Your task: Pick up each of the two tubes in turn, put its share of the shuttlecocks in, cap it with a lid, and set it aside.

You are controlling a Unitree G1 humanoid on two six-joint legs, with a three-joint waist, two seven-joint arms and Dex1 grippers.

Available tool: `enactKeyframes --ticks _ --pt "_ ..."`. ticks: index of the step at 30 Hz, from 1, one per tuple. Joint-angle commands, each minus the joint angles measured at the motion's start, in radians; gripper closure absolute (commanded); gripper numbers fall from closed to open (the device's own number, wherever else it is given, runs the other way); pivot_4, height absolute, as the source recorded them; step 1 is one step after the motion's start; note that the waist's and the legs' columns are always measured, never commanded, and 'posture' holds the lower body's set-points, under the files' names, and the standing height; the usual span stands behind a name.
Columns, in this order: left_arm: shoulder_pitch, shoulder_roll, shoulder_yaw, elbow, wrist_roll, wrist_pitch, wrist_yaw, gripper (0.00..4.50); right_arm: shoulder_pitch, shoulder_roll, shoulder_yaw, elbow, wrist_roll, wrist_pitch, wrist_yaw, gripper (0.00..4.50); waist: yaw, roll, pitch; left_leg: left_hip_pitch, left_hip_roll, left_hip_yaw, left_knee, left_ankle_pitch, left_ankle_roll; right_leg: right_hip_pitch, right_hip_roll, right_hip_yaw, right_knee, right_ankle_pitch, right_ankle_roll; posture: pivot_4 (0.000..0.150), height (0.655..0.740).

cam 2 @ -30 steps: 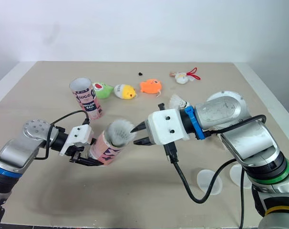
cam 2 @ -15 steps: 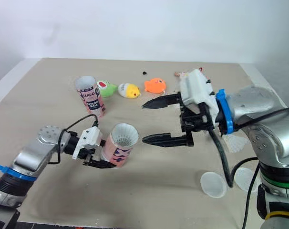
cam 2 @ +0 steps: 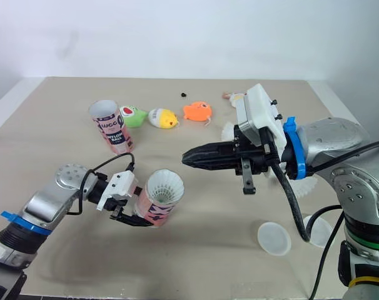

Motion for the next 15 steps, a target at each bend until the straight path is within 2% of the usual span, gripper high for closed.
enactKeyframes --ticks 1,5,7,15 --pt "-0.021 0.069 -0.024 0.016 0.038 0.055 -0.032 1.72 -0.053 0.004 0.041 0.011 -0.017 -0.023 0.037 4.47 -0.007 0.000 0.000 0.000 0.000 0.000 0.000 0.000 0.000 0.000 0.001 0.000 0.000 0.000 -0.001 0.150 0.7400" --pt "-0.055 0.100 -0.033 0.017 0.035 0.072 -0.059 1.72 -0.143 0.045 0.186 0.055 -0.108 -0.035 0.075 4.47 -0.018 0.000 0.000 0.001 0.003 0.000 0.000 0.000 0.000 -0.001 0.006 0.000 0.001 0.000 -0.002 0.150 0.7400" --pt "-0.074 0.098 -0.037 0.026 0.033 0.075 -0.064 1.72 -0.199 0.069 0.288 0.096 -0.177 -0.059 0.142 4.47 -0.023 0.001 0.000 0.002 0.005 0.000 0.000 0.000 0.000 -0.001 0.009 0.000 0.002 -0.001 -0.002 0.150 0.7400" --pt "-0.100 0.075 -0.047 0.069 0.038 0.059 -0.076 1.72 -0.314 0.168 0.540 0.249 -0.384 -0.158 0.321 4.47 -0.023 0.001 0.001 0.001 0.010 0.001 0.000 0.000 0.000 -0.003 0.015 0.000 0.003 0.000 -0.007 0.150 0.7400"
